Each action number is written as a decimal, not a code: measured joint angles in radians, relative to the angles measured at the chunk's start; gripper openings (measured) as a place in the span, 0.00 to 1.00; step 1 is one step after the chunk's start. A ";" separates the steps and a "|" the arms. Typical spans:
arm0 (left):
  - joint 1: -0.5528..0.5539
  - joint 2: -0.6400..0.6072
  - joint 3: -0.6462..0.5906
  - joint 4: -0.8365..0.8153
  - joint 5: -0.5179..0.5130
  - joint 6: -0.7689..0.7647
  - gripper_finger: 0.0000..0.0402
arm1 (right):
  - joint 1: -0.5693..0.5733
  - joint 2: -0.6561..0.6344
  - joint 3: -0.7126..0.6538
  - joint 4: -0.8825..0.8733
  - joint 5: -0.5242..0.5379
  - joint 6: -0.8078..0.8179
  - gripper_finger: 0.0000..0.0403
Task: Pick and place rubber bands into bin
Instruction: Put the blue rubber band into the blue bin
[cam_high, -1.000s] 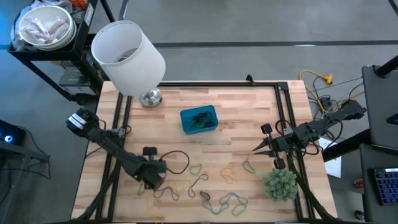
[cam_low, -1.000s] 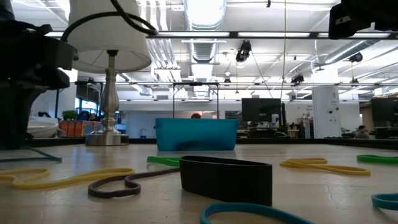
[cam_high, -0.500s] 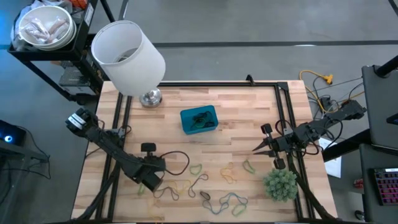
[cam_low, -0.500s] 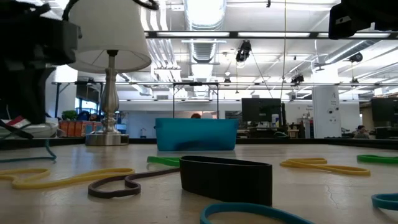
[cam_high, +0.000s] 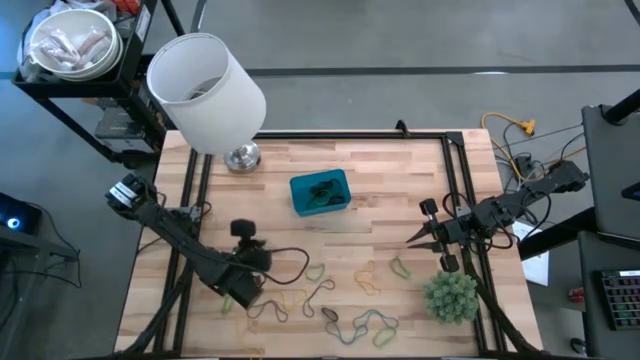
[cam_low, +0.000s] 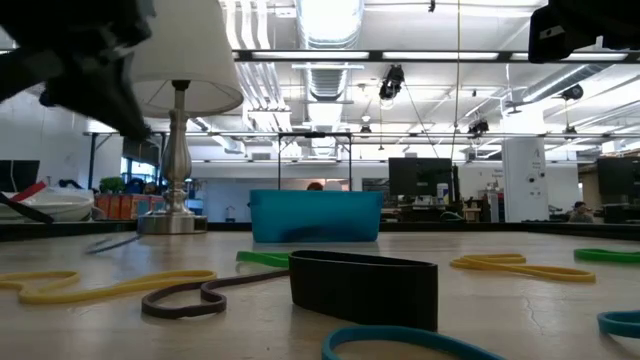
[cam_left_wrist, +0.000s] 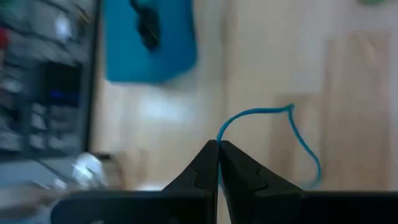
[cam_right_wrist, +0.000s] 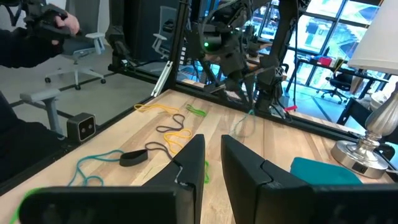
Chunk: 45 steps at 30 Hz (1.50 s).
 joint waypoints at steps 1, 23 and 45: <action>0.003 0.000 0.005 0.001 -0.036 0.010 0.00 | 0.000 0.000 0.000 0.000 0.000 0.000 0.12; 0.243 0.000 0.033 0.028 -0.586 0.092 0.00 | 0.000 0.000 0.000 0.000 0.000 0.000 0.12; 0.584 0.000 0.031 1.061 -0.202 1.031 0.00 | 0.000 0.000 0.000 0.000 0.000 -0.007 0.12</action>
